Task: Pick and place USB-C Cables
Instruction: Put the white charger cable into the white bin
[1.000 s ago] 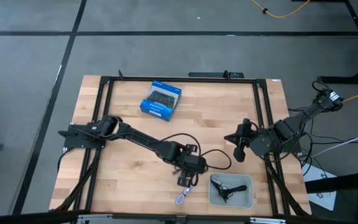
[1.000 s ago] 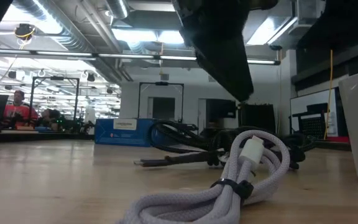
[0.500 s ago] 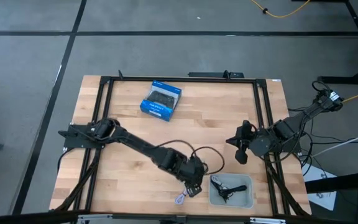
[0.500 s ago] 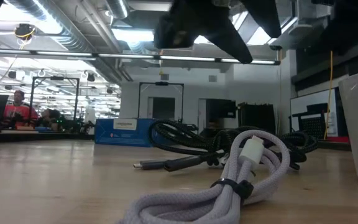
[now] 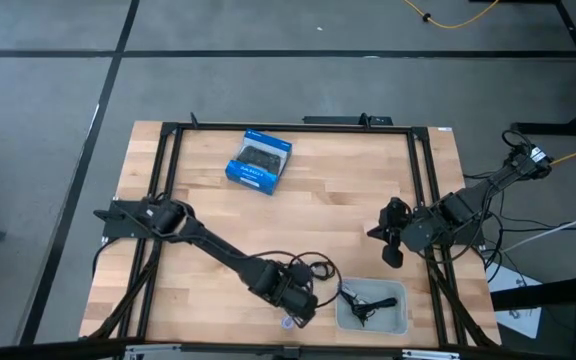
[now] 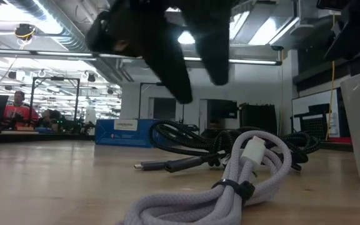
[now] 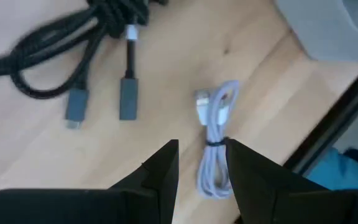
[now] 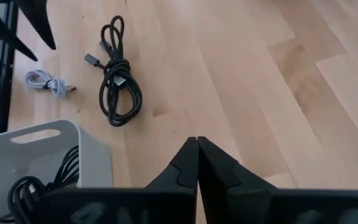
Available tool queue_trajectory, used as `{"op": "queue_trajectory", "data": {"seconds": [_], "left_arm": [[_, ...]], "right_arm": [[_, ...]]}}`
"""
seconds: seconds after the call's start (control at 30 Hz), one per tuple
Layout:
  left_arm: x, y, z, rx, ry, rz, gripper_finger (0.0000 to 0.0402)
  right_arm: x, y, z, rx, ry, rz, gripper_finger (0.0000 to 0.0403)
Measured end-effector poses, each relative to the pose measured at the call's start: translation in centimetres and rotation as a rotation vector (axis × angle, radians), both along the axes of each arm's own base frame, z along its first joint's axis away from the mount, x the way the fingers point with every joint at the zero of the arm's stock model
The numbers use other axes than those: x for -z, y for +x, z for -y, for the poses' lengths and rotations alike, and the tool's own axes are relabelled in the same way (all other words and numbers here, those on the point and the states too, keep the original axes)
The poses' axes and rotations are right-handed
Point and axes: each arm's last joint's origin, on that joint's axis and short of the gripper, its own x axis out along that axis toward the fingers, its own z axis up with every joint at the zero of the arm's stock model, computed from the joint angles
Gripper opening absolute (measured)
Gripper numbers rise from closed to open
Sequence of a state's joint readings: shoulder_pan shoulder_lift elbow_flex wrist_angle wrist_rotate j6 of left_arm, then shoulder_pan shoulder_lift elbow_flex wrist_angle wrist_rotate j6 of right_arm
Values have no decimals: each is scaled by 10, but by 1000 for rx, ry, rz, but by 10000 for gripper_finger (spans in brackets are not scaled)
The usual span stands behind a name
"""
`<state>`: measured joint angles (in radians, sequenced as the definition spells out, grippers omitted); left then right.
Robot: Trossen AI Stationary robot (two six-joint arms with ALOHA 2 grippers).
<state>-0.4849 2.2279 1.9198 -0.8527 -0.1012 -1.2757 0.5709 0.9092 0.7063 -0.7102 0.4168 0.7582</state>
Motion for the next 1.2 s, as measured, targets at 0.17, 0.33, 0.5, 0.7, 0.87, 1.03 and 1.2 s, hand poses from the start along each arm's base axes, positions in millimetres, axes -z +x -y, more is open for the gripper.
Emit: {"op": "queue_trajectory", "data": {"seconds": [0.17,0.33,0.5,0.7,0.87,1.03,1.2], "left_arm": [[14,6,3,-1,-18,-9,126],[21,10,2,-12,-10,-8,126],[32,13,3,1,-28,-18,126],[49,18,9,17,-48,-27,126],[65,21,13,33,-70,-38,126],[78,21,14,113,-45,-73,101],[59,24,13,334,33,-26,19]], "right_arm": [[0,0,0,0,-1,-3,6],[1,-1,0,-7,-4,-21,6],[1,-2,0,-16,0,-29,6],[2,-2,1,-19,-3,-39,6],[2,-2,1,-20,-6,-42,6],[2,-3,1,-19,-8,-46,6],[3,-3,1,-20,-10,-49,6]]}}
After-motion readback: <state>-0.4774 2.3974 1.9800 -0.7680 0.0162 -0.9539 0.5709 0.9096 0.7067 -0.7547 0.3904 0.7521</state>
